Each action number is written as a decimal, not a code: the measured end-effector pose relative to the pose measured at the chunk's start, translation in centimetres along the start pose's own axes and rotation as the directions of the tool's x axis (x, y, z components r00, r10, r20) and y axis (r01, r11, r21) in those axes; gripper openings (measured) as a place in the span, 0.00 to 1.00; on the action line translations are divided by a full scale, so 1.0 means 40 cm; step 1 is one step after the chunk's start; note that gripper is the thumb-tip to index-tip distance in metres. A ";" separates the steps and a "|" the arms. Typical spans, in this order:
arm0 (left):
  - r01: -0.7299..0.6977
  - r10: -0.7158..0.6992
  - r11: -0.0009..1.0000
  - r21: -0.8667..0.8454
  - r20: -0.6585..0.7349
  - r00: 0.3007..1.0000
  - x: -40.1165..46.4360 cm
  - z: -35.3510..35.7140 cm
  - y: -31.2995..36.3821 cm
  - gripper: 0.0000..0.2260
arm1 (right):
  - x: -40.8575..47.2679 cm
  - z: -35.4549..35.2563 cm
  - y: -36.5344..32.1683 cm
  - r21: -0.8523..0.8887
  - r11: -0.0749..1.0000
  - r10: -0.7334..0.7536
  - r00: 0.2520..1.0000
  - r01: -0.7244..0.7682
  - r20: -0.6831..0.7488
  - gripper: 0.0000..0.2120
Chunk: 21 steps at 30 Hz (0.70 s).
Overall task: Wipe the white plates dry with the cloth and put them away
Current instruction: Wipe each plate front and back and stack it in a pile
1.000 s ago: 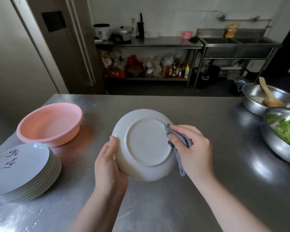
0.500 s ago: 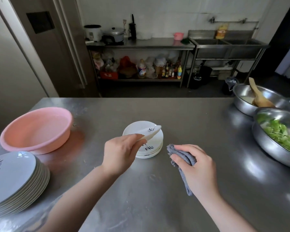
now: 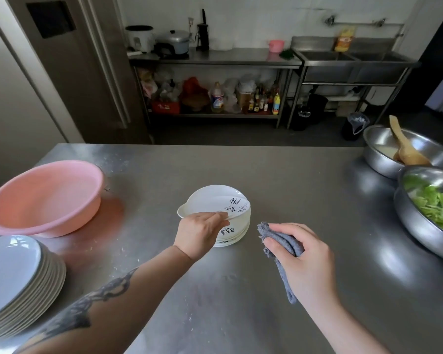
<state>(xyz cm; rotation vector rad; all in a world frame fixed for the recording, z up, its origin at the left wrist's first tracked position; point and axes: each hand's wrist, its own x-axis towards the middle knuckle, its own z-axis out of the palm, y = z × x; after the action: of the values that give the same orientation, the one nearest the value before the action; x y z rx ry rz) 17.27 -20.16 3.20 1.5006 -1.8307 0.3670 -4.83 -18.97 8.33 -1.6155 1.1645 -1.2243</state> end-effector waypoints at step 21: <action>0.415 -0.284 0.889 -0.194 0.477 0.832 -0.057 0.105 -0.043 0.11 | -0.011 0.009 0.051 0.005 0.999 0.046 0.999 -0.046 0.029 0.12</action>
<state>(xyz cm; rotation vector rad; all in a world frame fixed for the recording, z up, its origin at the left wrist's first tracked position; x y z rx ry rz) 17.53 -21.62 -1.66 1.7589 -1.7743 -0.4438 -4.94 -19.10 6.21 -1.5885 1.1731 -1.1705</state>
